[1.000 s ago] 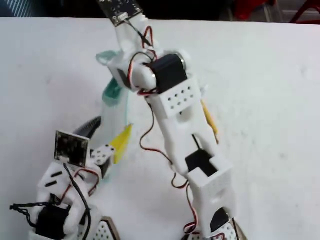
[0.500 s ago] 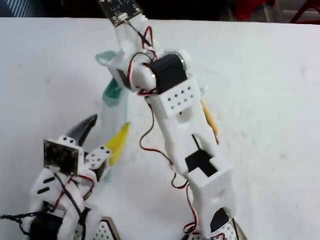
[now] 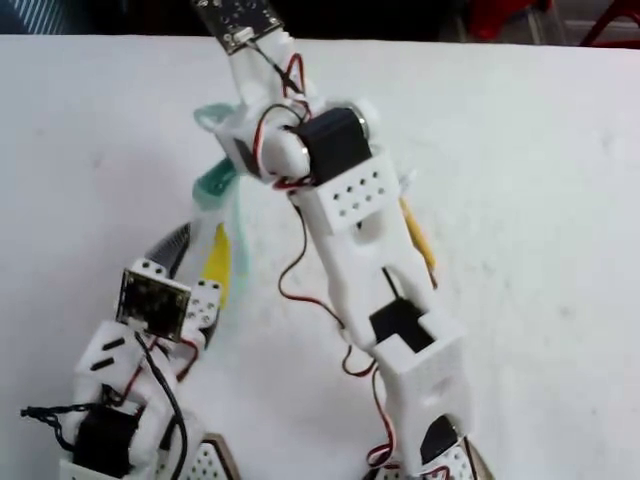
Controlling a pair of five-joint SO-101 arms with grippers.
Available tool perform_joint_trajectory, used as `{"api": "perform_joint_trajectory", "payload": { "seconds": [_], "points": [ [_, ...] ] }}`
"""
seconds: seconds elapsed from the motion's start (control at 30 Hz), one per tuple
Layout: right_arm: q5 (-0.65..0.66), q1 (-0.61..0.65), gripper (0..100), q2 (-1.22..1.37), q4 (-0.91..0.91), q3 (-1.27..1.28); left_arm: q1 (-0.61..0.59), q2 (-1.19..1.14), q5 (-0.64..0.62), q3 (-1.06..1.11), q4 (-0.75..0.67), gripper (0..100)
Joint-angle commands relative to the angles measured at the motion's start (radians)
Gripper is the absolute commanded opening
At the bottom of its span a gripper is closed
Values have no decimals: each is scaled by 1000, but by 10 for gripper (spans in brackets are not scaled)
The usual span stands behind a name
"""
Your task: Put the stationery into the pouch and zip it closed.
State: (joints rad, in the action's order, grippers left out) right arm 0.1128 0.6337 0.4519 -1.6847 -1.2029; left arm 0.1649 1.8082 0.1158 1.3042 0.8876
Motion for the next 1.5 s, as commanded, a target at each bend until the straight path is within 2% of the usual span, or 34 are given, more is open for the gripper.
{"api": "perform_joint_trajectory", "payload": {
  "seconds": [0.0,0.33,0.43,0.83,1.47],
  "points": [
    [8,-2,17,-22,74,-52,10,15,20,-5,-23,23],
    [8,-153,16,-22,269,-61,10,15,17,-5,26,24],
    [8,-182,16,-10,278,-58,10,15,-21,-8,26,24],
    [8,-285,16,137,357,-68,10,15,-25,-8,20,24],
    [9,-306,16,165,407,-61,10,15,-23,-6,25,24]
  ]
}}
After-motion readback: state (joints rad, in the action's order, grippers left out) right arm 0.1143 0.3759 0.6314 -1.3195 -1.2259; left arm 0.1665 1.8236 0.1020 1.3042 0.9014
